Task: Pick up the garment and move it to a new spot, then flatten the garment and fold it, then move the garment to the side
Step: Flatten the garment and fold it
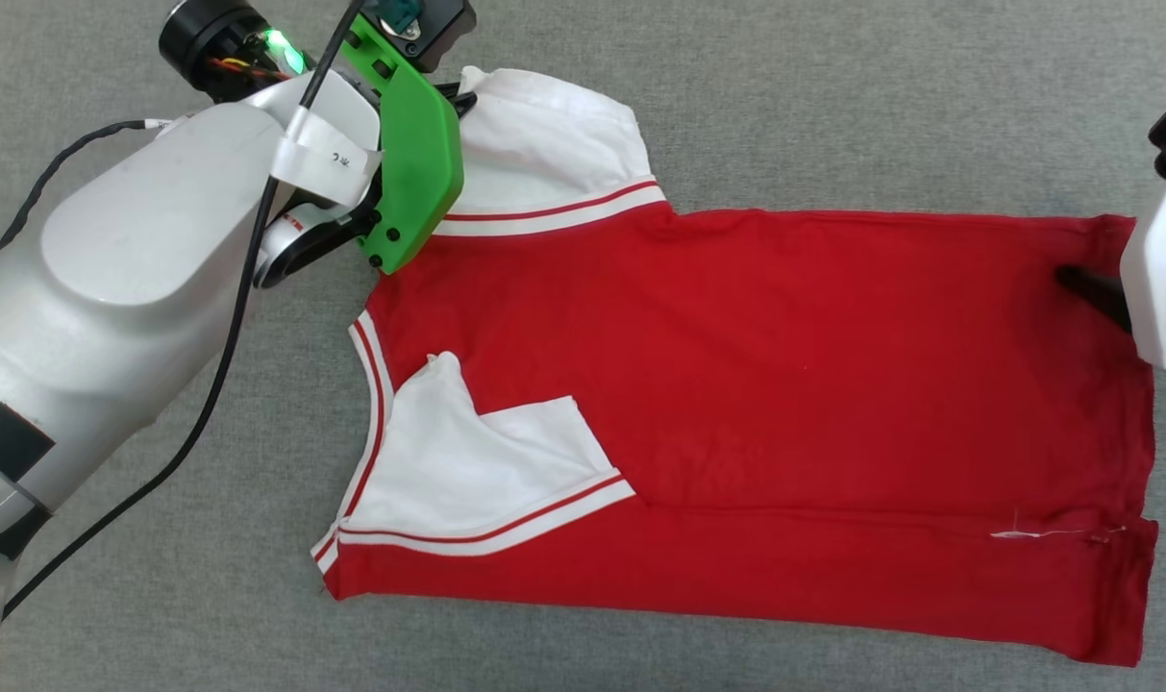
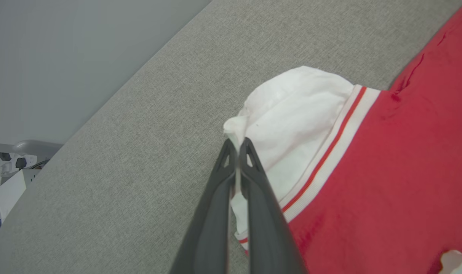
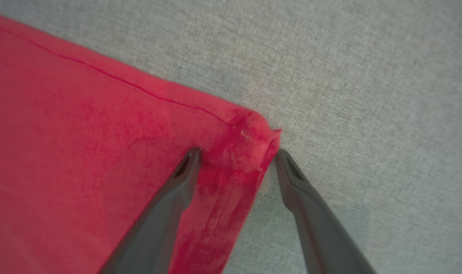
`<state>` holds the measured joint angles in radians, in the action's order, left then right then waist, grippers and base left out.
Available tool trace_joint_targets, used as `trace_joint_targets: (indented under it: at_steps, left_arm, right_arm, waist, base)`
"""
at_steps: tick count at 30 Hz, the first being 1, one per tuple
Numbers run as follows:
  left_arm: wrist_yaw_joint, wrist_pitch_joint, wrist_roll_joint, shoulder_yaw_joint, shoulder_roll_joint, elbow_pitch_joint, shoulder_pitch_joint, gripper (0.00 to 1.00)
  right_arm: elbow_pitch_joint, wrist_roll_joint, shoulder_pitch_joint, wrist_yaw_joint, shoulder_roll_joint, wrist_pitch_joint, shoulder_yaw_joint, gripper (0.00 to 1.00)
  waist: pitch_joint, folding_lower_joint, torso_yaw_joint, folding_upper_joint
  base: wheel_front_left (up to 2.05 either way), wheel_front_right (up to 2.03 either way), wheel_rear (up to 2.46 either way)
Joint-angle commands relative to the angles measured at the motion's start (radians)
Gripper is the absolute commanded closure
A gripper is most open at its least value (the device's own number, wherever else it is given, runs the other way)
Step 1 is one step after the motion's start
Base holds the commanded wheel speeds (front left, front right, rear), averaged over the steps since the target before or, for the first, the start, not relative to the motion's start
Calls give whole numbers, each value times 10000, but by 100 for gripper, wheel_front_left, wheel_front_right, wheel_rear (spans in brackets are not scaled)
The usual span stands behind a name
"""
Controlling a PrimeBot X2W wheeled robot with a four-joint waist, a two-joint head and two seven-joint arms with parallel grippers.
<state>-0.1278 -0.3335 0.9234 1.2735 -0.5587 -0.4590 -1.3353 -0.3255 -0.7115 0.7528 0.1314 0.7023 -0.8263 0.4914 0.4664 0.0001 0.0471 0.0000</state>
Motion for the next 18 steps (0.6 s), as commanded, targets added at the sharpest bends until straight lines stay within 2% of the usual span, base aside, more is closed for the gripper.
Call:
trace_joint_targets:
  at_steps: [1,6,7,8,18]
  left_arm:
    - [-28,106,-40,9,95,9,-135,100]
    - [-28,297,-2,18,90,-77,-86,100]
    - [-28,341,13,20,71,-109,-61,100]
    - [-28,375,29,22,57,-136,-35,100]
    - [-28,1115,295,1,-151,-333,522,100]
  right_arm:
    - [-326,54,-10,-7,-67,67,288,0]
    - [-882,-324,-317,-7,-161,236,924,0]
    - [-938,-446,-336,-7,-172,312,1001,68]
    - [-976,-551,-340,-7,-183,409,1015,100]
    - [-792,-1086,-440,-7,157,2324,910,100]
  waist:
    - [175,-1,162,0]
    - [212,-1,166,0]
    - [187,-1,143,0]
    - [158,-1,127,0]
    - [-751,-1,31,0]
  base:
    - [0,0,0]
    - [0,0,0]
    - [0,0,0]
    - [0,0,0]
    - [0,0,0]
